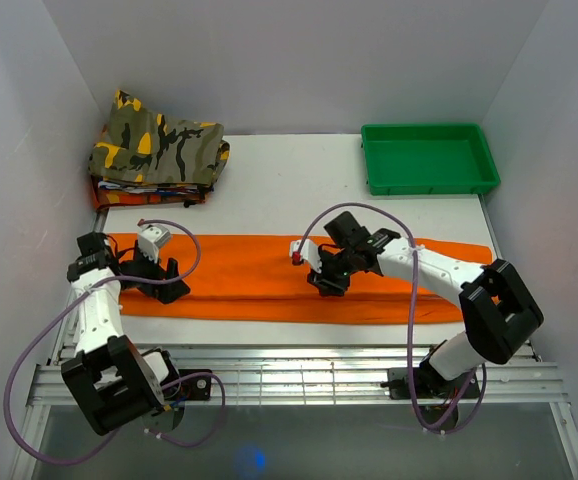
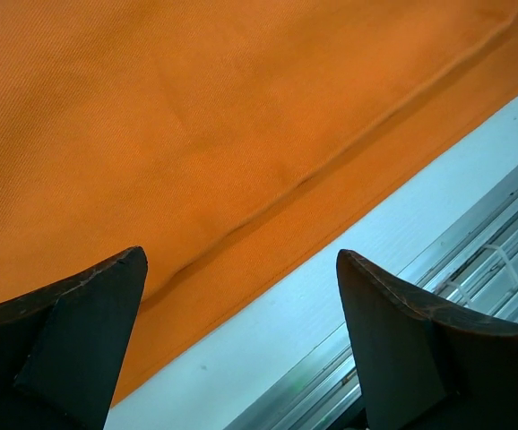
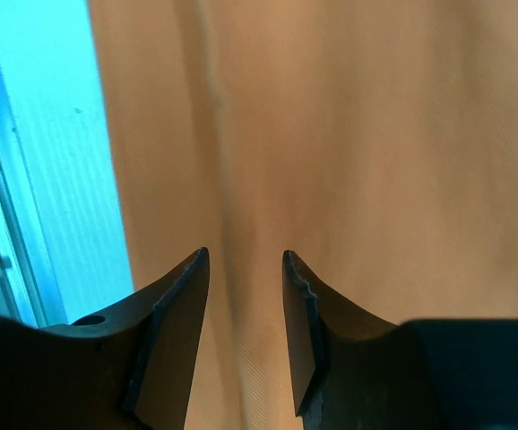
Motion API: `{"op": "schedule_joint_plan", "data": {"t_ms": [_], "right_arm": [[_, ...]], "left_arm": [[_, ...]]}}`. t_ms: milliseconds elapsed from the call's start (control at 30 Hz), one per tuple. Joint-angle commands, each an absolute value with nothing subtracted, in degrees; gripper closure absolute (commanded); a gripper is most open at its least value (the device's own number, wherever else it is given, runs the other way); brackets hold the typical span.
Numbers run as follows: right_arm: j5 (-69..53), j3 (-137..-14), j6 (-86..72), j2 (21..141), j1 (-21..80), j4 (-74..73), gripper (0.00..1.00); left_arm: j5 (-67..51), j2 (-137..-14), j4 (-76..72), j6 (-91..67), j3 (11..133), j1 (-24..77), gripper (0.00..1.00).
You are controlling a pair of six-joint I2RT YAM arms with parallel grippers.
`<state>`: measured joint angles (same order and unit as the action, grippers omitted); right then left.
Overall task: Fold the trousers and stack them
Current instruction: Fold the trousers
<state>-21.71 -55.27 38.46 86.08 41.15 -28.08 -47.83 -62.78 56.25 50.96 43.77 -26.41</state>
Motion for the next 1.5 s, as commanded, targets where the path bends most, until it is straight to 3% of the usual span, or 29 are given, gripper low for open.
{"op": "schedule_joint_plan", "data": {"t_ms": [0, 267, 567, 800, 1167, 1467], "right_arm": [[-21.3, -53.4, 36.7, 86.7, 44.7, -24.5, 0.55], [-11.3, -48.6, 36.2, 84.9, 45.9, -20.3, 0.55], [-7.2, -46.8, 37.4, 78.1, 43.2, -23.4, 0.48], [-11.8, -52.4, 37.4, 82.6, 43.2, -25.5, 0.2], [-10.2, -57.9, 40.5, 92.8, 43.2, -26.6, 0.23], [-11.4, -57.7, 41.7, 91.6, 43.2, -28.9, 0.41]], "left_arm": [[-53.8, -62.7, 55.6, 51.0, 44.9, -26.0, 0.02], [-44.7, -66.3, 49.8, 66.1, 40.9, -23.1, 0.12], [-38.8, -82.7, 57.8, 80.1, 55.9, -27.7, 0.25], [-34.4, -95.9, 72.7, 94.8, 71.5, -38.1, 0.24], [-27.9, -102.2, 69.3, 98.7, 75.3, -43.0, 0.23], [-25.2, -103.1, 68.6, 100.6, 73.9, -43.8, 0.26]]}}
